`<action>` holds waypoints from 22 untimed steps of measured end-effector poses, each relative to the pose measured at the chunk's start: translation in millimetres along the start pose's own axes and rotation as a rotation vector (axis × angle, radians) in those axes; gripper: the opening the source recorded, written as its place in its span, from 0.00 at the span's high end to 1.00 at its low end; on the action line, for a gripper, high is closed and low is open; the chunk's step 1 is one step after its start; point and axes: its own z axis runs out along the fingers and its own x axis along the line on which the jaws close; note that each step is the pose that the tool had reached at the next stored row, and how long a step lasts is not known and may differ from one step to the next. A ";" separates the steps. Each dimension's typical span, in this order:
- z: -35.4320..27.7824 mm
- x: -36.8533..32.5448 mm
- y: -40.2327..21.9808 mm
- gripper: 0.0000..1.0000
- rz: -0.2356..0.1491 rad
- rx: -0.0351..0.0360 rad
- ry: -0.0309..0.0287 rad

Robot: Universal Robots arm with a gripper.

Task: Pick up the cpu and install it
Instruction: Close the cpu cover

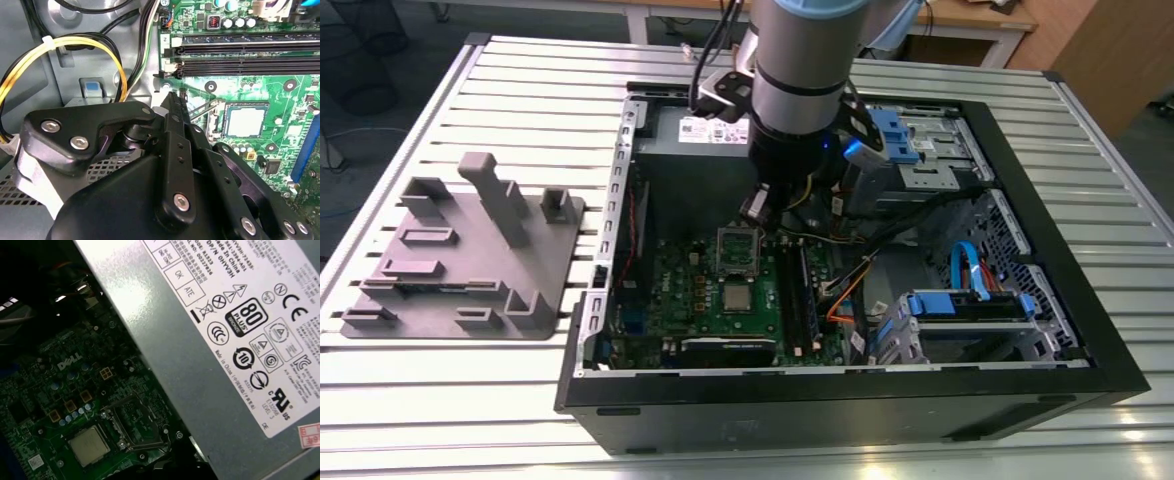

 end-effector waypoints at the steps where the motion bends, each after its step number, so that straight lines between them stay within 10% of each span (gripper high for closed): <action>1: -0.5 0.3 0.0 0.89 0.000 0.0006 -0.0002; 22: -7.4 4.9 0.0 0.89 -0.003 0.0088 -0.0024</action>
